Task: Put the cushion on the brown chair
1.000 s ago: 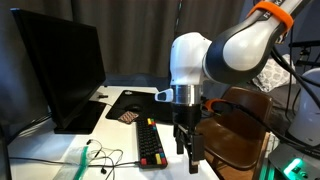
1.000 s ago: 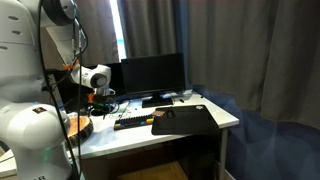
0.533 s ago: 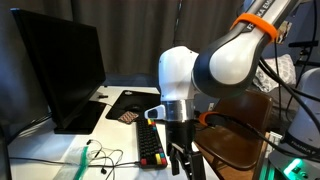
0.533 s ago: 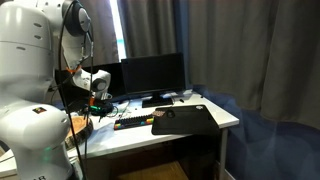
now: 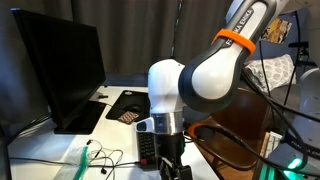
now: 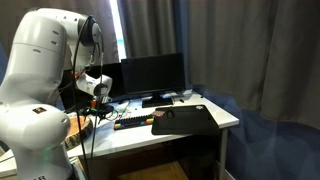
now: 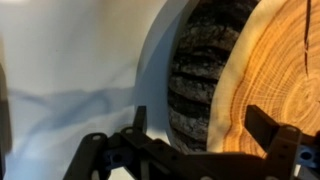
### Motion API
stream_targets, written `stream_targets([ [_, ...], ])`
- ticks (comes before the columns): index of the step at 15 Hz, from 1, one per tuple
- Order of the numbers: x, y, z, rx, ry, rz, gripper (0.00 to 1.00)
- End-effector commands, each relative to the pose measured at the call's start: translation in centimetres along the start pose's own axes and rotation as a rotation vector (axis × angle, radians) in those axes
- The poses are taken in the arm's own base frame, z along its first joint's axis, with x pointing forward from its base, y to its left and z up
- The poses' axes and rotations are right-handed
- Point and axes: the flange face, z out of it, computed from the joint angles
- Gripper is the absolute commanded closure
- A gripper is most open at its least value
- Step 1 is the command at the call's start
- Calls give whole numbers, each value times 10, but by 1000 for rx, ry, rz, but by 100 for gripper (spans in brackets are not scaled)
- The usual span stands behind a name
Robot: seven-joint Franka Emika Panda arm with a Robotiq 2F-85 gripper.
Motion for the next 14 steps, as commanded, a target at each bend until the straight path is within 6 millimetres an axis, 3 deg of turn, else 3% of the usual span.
stream_targets([
  [1, 16, 3, 20, 41, -36, -51, 0],
  [3, 21, 3, 30, 52, -52, -66, 0],
  [4, 24, 4, 35, 57, -57, -74, 8],
  [5, 27, 4, 40, 60, -64, -77, 26],
  [9, 36, 3, 43, 79, -65, -82, 55],
  [14, 30, -4, 20, 60, -26, -64, 85],
])
